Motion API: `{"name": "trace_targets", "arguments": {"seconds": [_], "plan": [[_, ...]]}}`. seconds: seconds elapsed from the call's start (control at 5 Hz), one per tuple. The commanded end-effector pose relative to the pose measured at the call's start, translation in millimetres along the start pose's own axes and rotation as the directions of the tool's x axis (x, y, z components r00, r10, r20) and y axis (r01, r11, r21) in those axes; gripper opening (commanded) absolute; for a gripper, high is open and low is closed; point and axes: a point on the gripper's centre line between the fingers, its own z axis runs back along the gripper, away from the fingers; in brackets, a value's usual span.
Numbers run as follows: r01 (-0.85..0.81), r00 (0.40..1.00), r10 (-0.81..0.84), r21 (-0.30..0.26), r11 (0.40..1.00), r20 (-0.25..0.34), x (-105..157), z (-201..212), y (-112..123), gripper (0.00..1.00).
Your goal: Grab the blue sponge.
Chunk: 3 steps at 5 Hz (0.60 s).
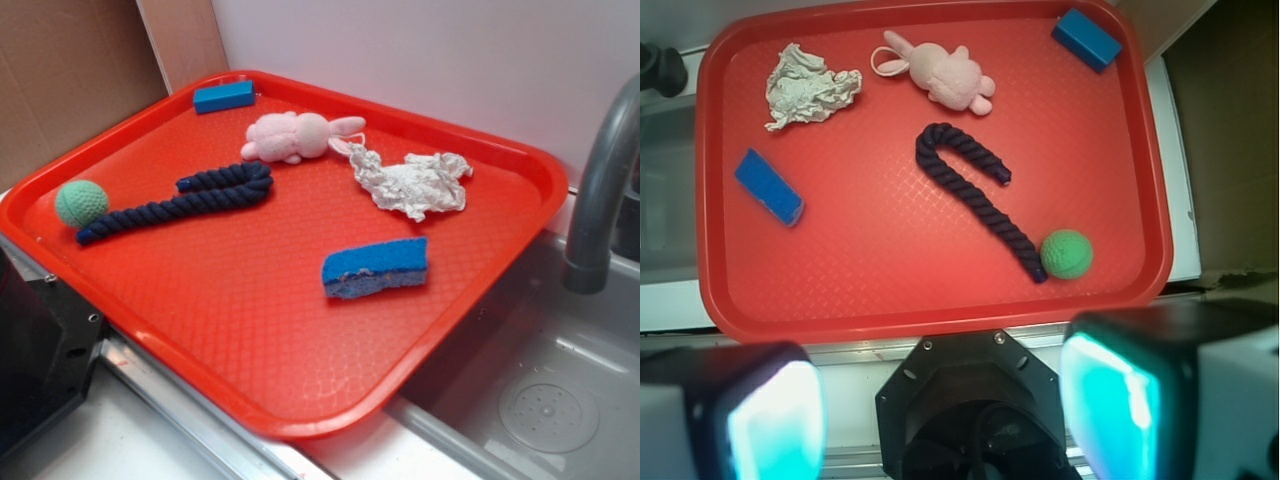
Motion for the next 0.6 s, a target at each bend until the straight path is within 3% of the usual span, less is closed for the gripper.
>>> {"name": "trace_targets", "arguments": {"seconds": [0.0, 0.2, 0.4], "plan": [[0.0, 1.0, 0.0, 0.0, 1.0, 0.0, 0, 0, 0, 1.0], [0.075, 0.995, -0.078, 0.055, 0.996, 0.058, 18, -37, -49, 1.0], [0.316, 0.937, -0.32, 0.047, 0.947, 0.143, 52, -73, -104, 1.0]]}}
